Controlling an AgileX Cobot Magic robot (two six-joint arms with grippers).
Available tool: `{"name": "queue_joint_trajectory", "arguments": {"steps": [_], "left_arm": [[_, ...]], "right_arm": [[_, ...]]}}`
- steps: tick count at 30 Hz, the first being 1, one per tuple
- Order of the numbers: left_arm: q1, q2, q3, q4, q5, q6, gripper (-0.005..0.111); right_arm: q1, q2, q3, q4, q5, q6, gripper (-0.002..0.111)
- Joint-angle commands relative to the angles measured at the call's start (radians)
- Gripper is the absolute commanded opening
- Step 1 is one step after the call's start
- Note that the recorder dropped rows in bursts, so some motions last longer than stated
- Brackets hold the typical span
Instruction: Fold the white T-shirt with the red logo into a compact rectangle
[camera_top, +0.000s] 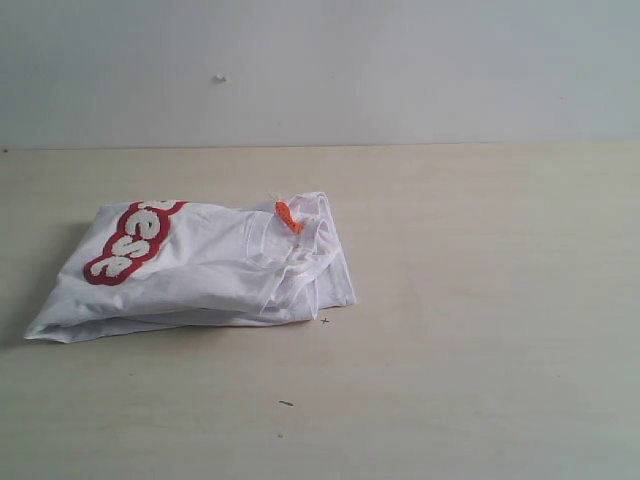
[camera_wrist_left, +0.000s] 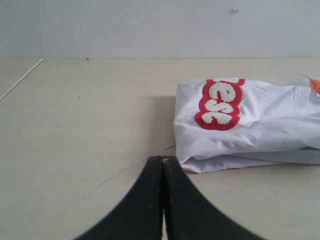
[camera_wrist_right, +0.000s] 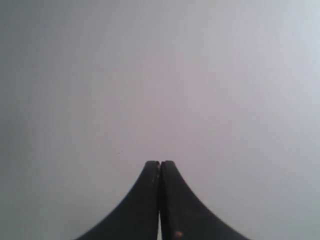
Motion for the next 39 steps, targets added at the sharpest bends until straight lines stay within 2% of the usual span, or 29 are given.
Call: {"name": "queue_joint_trajectory", "arguments": {"steps": [1, 11, 19, 33, 39], "left_arm": [[0.003, -0.004, 0.000, -0.010, -0.004, -0.007, 0.000], [0.003, -0.004, 0.000, -0.010, -0.004, -0.007, 0.000], [0.003, -0.004, 0.000, -0.010, -0.004, -0.007, 0.000], [0.003, -0.004, 0.000, -0.010, -0.004, -0.007, 0.000], [0.003, -0.004, 0.000, -0.010, -0.004, -0.007, 0.000]], "right_arm": [[-0.050, -0.004, 0.073, -0.017, -0.070, 0.007, 0.000], [-0.117, -0.004, 0.278, -0.042, -0.069, 0.008, 0.000], [-0.119, -0.004, 0.478, -0.055, -0.065, 0.054, 0.000], [-0.118, -0.004, 0.478, -0.047, 0.240, -0.004, 0.000], [-0.118, -0.004, 0.478, -0.005, 0.251, -0.013, 0.000]]}}
